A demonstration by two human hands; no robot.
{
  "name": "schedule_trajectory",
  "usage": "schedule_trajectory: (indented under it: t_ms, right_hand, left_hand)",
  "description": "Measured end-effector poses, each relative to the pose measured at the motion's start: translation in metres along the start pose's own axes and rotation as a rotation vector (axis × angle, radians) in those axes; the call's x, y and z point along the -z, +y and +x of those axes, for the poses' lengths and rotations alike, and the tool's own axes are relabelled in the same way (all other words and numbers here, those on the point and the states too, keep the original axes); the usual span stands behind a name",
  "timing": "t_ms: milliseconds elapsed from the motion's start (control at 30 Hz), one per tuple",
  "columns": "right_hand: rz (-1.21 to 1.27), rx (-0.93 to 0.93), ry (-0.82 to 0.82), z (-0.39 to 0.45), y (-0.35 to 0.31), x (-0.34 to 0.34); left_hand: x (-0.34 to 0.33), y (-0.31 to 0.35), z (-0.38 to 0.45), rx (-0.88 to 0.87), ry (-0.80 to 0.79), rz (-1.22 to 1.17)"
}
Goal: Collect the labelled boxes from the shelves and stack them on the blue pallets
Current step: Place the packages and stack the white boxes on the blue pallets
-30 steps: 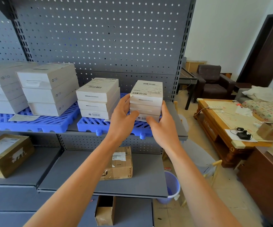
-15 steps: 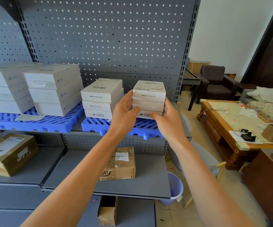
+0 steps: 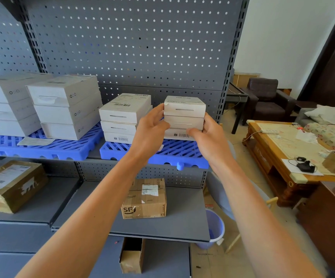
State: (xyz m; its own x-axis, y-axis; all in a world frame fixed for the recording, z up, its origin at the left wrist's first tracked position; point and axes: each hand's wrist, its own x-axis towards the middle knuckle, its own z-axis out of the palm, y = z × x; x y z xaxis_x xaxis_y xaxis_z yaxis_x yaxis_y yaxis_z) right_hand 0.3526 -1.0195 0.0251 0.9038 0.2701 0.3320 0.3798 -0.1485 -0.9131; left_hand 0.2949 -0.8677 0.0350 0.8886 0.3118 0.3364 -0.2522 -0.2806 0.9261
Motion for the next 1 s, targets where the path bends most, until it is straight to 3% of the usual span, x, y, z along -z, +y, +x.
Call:
schedule_trajectory:
  t_ms: [1000]
  right_hand:
    - [0.007,0.033,0.025,-0.013,0.028,-0.022]
  left_hand:
    - [-0.008,-0.024,-0.022,-0.061,0.111,-0.066]
